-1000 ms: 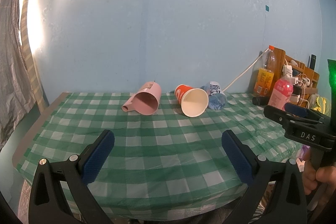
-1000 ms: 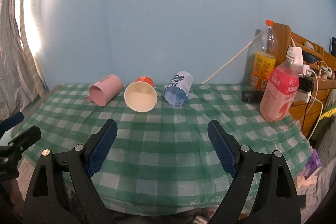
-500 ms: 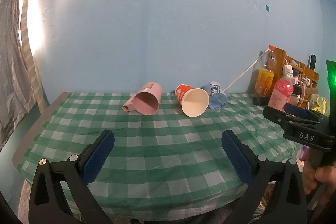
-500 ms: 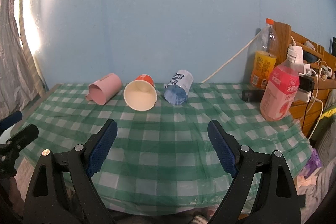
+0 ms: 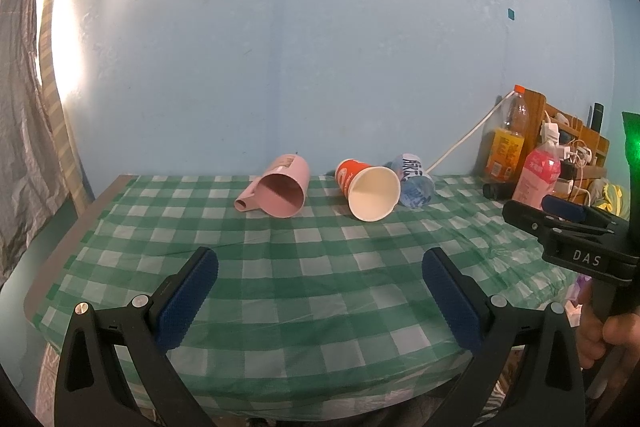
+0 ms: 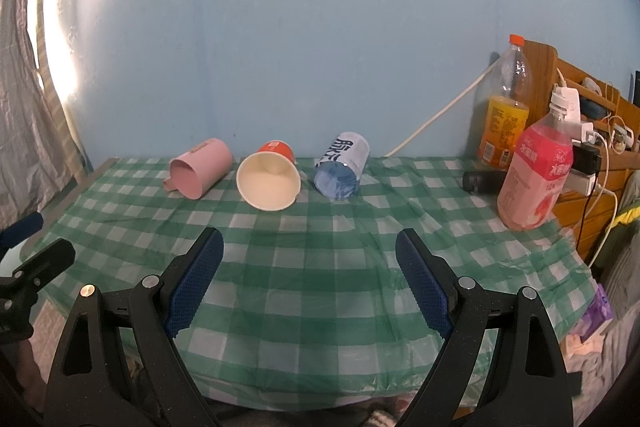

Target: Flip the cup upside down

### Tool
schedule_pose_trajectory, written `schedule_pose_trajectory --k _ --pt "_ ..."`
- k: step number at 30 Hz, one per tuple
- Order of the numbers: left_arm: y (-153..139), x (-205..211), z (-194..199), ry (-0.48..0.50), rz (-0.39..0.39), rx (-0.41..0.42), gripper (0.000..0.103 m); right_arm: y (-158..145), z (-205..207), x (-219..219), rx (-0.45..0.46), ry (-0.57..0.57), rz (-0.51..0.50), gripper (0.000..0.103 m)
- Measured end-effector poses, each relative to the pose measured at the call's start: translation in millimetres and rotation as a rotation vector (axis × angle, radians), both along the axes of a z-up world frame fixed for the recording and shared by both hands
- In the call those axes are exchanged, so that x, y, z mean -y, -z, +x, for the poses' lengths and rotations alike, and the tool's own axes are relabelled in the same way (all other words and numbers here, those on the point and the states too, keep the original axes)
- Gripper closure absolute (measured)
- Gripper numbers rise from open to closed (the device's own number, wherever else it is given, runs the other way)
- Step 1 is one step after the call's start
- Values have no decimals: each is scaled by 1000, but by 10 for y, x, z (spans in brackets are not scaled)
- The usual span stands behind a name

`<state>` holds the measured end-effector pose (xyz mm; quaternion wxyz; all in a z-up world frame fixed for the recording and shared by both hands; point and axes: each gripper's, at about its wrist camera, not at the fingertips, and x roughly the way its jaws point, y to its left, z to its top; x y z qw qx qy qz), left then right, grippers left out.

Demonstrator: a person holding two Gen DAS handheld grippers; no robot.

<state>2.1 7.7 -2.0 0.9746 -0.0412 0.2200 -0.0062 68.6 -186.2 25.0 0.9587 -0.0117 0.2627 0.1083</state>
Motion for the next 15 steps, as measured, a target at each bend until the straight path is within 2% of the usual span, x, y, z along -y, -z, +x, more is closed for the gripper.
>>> schedule_pose_trajectory --k 15 --pt "8 -13 1 -1 -4 2 0 10 17 -12 -5 0 -2 16"
